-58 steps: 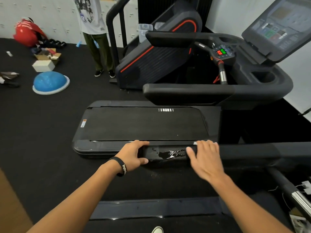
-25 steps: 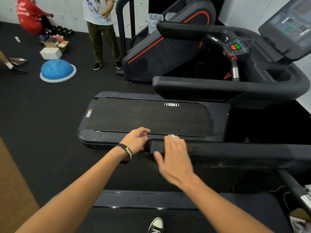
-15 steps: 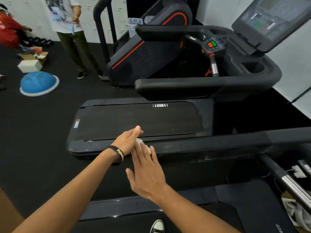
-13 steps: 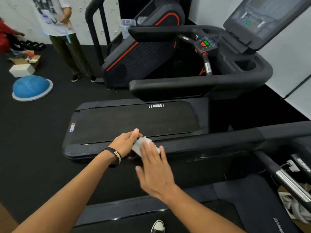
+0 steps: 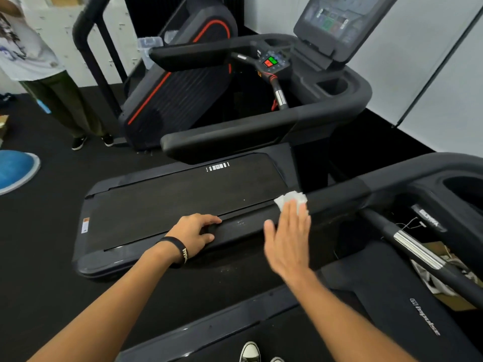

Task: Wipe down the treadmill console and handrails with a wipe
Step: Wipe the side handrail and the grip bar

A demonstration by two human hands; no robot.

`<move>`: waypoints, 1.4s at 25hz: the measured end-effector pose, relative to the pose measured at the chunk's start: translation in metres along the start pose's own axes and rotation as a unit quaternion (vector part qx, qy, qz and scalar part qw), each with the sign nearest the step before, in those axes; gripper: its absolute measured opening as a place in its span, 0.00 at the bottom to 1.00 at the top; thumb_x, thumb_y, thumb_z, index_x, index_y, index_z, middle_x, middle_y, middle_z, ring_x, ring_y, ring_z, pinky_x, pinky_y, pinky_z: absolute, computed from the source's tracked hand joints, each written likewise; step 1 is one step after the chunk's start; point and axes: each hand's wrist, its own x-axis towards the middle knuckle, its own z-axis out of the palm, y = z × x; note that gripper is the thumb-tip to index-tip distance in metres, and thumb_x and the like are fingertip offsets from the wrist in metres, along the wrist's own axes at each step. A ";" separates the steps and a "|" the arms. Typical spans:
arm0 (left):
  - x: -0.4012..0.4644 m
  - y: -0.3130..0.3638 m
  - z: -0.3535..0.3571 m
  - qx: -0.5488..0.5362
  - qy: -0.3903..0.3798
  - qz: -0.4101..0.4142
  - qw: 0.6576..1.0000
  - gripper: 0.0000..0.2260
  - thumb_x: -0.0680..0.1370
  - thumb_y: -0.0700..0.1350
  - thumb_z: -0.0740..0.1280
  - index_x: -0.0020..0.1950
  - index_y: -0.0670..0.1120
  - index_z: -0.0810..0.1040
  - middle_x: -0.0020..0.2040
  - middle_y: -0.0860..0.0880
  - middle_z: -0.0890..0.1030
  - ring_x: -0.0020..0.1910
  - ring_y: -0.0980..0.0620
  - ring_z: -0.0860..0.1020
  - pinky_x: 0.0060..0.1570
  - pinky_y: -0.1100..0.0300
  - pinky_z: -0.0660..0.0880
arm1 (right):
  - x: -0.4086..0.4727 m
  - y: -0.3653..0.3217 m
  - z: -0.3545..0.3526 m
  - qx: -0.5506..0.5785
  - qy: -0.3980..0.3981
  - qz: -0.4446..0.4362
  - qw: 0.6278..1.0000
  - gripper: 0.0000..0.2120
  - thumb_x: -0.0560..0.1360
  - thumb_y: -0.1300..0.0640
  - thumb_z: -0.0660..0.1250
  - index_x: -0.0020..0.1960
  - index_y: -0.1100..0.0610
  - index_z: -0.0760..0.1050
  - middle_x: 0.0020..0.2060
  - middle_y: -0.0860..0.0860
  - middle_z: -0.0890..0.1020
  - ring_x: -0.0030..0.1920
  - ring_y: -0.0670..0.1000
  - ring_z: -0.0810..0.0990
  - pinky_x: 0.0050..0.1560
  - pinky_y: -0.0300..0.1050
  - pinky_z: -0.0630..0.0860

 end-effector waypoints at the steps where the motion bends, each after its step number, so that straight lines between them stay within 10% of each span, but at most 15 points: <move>1: 0.002 -0.001 0.002 0.007 0.000 0.001 1.000 0.20 0.77 0.43 0.68 0.67 0.58 0.73 0.63 0.51 0.77 0.60 0.51 0.75 0.61 0.57 0.72 | -0.017 -0.016 0.005 0.023 -0.004 -0.020 1.000 0.37 0.82 0.41 0.42 0.80 0.66 0.47 0.81 0.61 0.49 0.81 0.60 0.41 0.78 0.62 0.49; 8: 0.014 -0.005 -0.004 0.052 -0.021 0.040 0.998 0.23 0.75 0.44 0.71 0.68 0.58 0.73 0.64 0.55 0.78 0.63 0.54 0.75 0.63 0.59 0.71 | -0.121 -0.097 0.022 0.150 -0.166 -0.119 0.967 0.38 0.80 0.42 0.45 0.77 0.54 0.25 0.75 0.47 0.23 0.76 0.49 0.25 0.77 0.52 0.35; 13: 0.024 -0.013 -0.008 0.084 -0.043 0.092 0.991 0.24 0.75 0.48 0.71 0.70 0.59 0.70 0.64 0.54 0.78 0.63 0.54 0.75 0.62 0.58 0.71 | -0.100 -0.112 0.046 0.250 -0.048 0.032 0.967 0.36 0.80 0.41 0.43 0.78 0.56 0.29 0.77 0.46 0.27 0.78 0.47 0.29 0.78 0.50 0.38; 20: 0.043 -0.004 -0.019 0.119 -0.132 0.174 0.969 0.30 0.74 0.45 0.72 0.73 0.57 0.65 0.66 0.50 0.75 0.65 0.49 0.73 0.65 0.55 0.70 | -0.002 -0.102 0.037 0.410 0.152 0.332 0.835 0.38 0.82 0.40 0.50 0.79 0.56 0.31 0.78 0.51 0.31 0.78 0.45 0.30 0.78 0.48 0.35; 29: 0.076 0.031 0.003 0.161 -0.147 0.290 0.932 0.28 0.79 0.38 0.61 0.74 0.60 0.63 0.76 0.51 0.63 0.74 0.47 0.62 0.71 0.47 0.64 | -0.090 -0.213 0.050 0.611 0.094 0.329 0.714 0.35 0.83 0.45 0.52 0.76 0.40 0.28 0.73 0.31 0.28 0.72 0.28 0.32 0.77 0.40 0.37; 35: 0.073 0.044 0.000 0.193 -0.146 0.305 0.921 0.25 0.79 0.43 0.65 0.75 0.56 0.64 0.74 0.49 0.67 0.74 0.47 0.62 0.71 0.48 0.64 | -0.080 -0.221 0.053 0.644 0.085 0.383 0.657 0.39 0.78 0.42 0.54 0.75 0.43 0.27 0.75 0.36 0.28 0.74 0.35 0.30 0.78 0.43 0.38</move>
